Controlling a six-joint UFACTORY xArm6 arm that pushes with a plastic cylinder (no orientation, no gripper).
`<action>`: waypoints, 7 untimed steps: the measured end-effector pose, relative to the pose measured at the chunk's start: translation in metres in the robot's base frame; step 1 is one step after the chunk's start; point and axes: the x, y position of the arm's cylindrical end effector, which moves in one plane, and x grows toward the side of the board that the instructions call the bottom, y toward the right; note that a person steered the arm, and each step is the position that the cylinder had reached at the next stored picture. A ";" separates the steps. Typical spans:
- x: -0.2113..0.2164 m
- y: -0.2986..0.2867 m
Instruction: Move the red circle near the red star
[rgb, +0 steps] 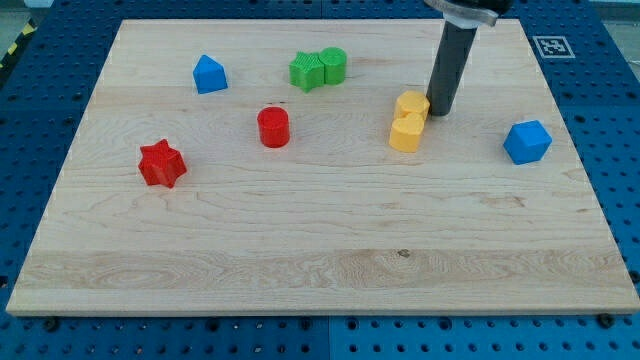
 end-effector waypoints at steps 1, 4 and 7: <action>-0.011 0.010; 0.102 0.019; 0.097 -0.090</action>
